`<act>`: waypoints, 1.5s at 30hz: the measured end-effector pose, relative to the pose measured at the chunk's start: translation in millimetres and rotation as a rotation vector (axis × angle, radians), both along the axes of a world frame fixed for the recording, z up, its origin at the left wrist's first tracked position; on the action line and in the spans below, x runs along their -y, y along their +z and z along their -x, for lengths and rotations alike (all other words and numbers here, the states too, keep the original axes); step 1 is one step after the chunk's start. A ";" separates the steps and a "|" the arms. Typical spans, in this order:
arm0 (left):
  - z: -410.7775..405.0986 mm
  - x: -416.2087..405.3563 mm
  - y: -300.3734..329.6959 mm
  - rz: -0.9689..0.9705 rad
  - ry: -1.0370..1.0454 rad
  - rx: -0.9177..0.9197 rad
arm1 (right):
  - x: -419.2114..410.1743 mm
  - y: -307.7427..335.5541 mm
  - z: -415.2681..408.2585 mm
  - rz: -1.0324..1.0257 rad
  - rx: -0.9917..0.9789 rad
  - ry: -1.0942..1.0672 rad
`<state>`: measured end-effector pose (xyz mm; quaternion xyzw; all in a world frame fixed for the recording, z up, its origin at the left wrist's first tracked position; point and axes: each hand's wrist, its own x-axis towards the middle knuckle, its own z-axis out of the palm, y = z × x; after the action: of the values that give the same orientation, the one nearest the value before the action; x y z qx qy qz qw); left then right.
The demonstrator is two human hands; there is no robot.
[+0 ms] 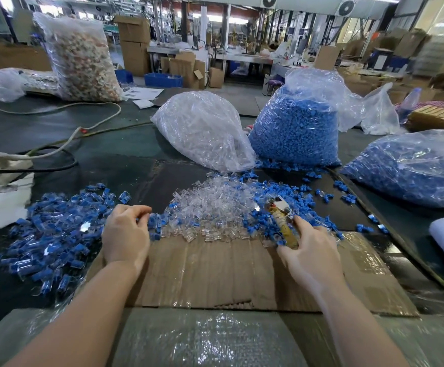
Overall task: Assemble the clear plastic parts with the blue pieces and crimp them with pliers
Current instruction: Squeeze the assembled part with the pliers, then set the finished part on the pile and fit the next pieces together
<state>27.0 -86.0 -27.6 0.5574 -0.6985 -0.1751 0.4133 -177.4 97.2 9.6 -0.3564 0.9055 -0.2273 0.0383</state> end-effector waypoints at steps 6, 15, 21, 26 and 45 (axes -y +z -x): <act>2.9 -7.6 -5.5 0.051 -0.003 0.101 | -0.5 -7.9 8.5 -0.103 -0.078 -0.087; 56.8 -50.0 4.3 0.078 -0.504 0.067 | -3.2 -23.5 10.8 -0.232 -0.202 -0.156; 76.2 -64.5 -6.7 0.055 -0.584 0.105 | -3.5 -23.7 6.6 -0.099 -0.373 -0.051; 77.3 -64.4 -12.7 0.090 -0.638 0.164 | 7.6 -24.8 4.6 -0.124 -0.470 0.089; 71.4 -67.1 -13.3 0.143 -0.734 0.183 | 40.4 -47.7 -22.1 0.279 -0.184 0.178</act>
<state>-44.4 -18.9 -41.0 0.2535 -0.8960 -0.2118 0.2966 -155.2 56.8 -38.2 -0.4562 0.8298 -0.3127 -0.0742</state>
